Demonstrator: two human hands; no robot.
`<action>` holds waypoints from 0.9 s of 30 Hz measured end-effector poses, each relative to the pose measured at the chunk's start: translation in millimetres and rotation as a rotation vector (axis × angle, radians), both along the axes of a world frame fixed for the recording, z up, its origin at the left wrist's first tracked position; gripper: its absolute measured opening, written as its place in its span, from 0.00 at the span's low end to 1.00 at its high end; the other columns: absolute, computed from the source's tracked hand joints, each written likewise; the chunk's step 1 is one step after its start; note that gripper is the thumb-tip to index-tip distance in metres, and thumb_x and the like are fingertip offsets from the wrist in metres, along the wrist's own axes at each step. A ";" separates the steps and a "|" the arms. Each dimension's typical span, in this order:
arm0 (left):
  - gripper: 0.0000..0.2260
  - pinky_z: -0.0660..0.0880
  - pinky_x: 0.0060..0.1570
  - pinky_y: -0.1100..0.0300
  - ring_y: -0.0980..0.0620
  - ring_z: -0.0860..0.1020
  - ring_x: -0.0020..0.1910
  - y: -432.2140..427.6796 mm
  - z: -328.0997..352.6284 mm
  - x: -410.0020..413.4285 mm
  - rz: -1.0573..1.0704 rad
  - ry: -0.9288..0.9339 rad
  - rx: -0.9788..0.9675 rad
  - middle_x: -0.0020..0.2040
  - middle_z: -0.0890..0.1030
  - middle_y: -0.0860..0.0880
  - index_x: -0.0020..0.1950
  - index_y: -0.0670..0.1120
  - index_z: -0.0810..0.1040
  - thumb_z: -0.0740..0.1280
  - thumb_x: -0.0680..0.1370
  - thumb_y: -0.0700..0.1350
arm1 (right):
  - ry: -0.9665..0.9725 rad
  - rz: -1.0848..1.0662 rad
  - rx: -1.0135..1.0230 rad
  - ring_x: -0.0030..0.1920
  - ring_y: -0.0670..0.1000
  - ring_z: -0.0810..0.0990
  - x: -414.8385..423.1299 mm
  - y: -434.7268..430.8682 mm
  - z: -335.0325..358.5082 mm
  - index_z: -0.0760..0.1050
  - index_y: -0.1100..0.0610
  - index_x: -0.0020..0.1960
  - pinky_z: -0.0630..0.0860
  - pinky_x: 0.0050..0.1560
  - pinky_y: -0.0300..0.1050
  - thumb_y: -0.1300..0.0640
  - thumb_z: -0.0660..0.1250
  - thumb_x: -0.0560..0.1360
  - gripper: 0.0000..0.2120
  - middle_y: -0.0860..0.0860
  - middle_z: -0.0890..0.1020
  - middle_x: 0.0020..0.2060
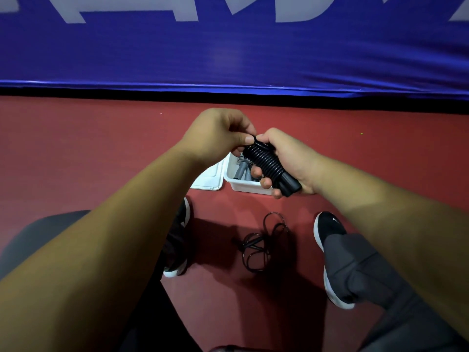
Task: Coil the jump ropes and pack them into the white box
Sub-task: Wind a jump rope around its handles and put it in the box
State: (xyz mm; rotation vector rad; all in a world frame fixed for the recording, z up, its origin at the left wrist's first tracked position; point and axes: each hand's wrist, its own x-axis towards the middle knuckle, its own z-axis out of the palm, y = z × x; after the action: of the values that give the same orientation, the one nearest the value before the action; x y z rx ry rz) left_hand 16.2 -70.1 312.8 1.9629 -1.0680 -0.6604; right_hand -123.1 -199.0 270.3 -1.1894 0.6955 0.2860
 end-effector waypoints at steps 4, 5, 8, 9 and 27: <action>0.05 0.76 0.35 0.67 0.59 0.79 0.32 -1.2 -5.7 -2.6 0.056 0.004 -0.027 0.35 0.83 0.49 0.50 0.41 0.86 0.73 0.78 0.33 | 0.005 -0.001 0.043 0.30 0.52 0.72 -0.8 -2.4 -1.7 0.75 0.51 0.62 0.68 0.32 0.43 0.37 0.61 0.78 0.22 0.53 0.76 0.37; 0.05 0.77 0.35 0.67 0.59 0.80 0.32 -1.7 -7.4 -3.5 0.070 0.000 -0.029 0.36 0.84 0.48 0.50 0.42 0.87 0.73 0.78 0.33 | 0.009 -0.004 0.046 0.30 0.52 0.72 -0.9 -2.8 -2.2 0.75 0.51 0.63 0.68 0.32 0.42 0.37 0.61 0.78 0.22 0.53 0.76 0.37; 0.06 0.79 0.37 0.63 0.57 0.80 0.32 -2.8 -13.2 -5.1 0.125 0.014 -0.041 0.38 0.85 0.46 0.48 0.44 0.86 0.75 0.76 0.33 | 0.020 -0.005 0.045 0.30 0.52 0.72 -2.3 -2.9 -3.4 0.75 0.51 0.62 0.68 0.32 0.42 0.38 0.61 0.79 0.20 0.52 0.76 0.37; 0.07 0.80 0.38 0.61 0.56 0.80 0.33 -2.8 -14.7 -5.1 0.143 0.040 -0.051 0.38 0.85 0.46 0.47 0.45 0.85 0.76 0.76 0.33 | 0.021 0.002 0.047 0.30 0.51 0.71 -3.1 -3.2 -3.4 0.75 0.49 0.62 0.68 0.32 0.42 0.38 0.60 0.80 0.19 0.52 0.76 0.36; 0.07 0.76 0.35 0.62 0.53 0.82 0.40 4.3 -5.6 6.9 0.220 0.547 -0.046 0.48 0.87 0.46 0.51 0.47 0.82 0.76 0.77 0.38 | -0.068 0.080 0.084 0.30 0.50 0.68 -3.3 -11.9 2.2 0.73 0.52 0.56 0.67 0.28 0.41 0.39 0.61 0.83 0.16 0.52 0.73 0.36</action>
State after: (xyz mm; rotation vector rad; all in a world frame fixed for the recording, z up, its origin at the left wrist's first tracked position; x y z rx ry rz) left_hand 23.1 -65.8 307.1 1.6822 -0.5200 -0.9650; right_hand -126.3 -211.0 272.5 -1.1427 0.5722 0.3369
